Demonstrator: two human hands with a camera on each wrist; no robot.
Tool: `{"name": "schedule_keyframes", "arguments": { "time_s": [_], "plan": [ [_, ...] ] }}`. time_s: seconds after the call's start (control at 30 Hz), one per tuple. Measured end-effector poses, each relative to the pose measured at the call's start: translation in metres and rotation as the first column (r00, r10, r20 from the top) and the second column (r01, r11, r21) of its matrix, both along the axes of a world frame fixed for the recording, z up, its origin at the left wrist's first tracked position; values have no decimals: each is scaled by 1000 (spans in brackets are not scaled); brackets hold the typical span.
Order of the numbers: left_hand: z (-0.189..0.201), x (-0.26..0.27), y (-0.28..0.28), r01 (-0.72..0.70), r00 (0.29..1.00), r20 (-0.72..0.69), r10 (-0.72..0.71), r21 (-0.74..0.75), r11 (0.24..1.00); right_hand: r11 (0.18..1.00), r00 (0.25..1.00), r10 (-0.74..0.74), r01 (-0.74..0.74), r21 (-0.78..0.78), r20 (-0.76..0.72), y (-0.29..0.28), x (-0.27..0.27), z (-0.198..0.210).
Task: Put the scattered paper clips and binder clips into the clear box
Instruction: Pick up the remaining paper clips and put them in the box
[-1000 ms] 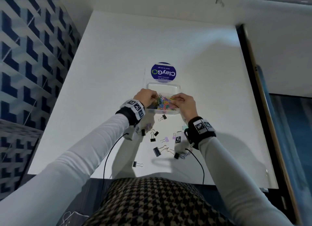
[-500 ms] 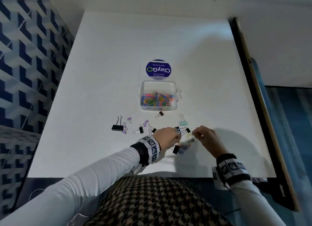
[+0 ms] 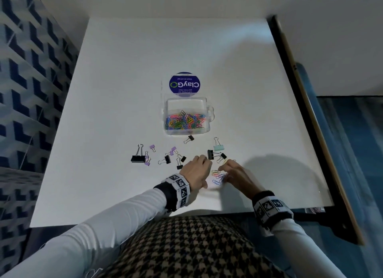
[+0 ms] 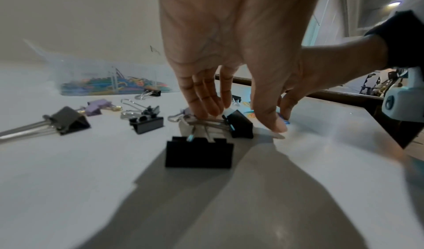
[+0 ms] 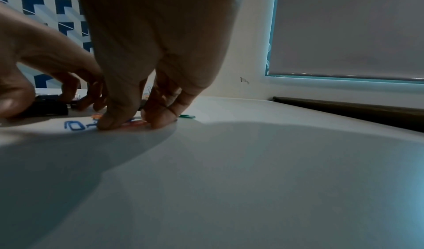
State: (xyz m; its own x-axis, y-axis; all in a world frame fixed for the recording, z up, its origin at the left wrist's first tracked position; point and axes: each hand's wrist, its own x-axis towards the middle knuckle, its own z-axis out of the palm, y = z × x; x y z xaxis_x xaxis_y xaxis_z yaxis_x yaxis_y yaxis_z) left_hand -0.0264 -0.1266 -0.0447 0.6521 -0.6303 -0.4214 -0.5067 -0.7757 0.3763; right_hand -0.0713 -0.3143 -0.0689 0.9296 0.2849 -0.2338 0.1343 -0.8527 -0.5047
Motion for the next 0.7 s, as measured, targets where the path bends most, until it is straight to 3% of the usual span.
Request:
{"name": "schedule_keyframes", "arguments": {
  "time_s": [0.17, 0.6, 0.7],
  "plan": [
    [-5, -5, -20, 26, 1000, -3, -26, -83, 996, 998, 999, -29, 28, 50, 21, 2, -4, -1],
    [-7, 0, -28, 78, 997, 3, -77, -37, 996, 995, 987, -55, 42, 93, 148, -8, -16, -10],
    [-4, 5, -22, 118, 993, 10, -118, -31, 993, 968, 967, -174, 134, 210, 185, -12, -10, -2]
  ]
}}
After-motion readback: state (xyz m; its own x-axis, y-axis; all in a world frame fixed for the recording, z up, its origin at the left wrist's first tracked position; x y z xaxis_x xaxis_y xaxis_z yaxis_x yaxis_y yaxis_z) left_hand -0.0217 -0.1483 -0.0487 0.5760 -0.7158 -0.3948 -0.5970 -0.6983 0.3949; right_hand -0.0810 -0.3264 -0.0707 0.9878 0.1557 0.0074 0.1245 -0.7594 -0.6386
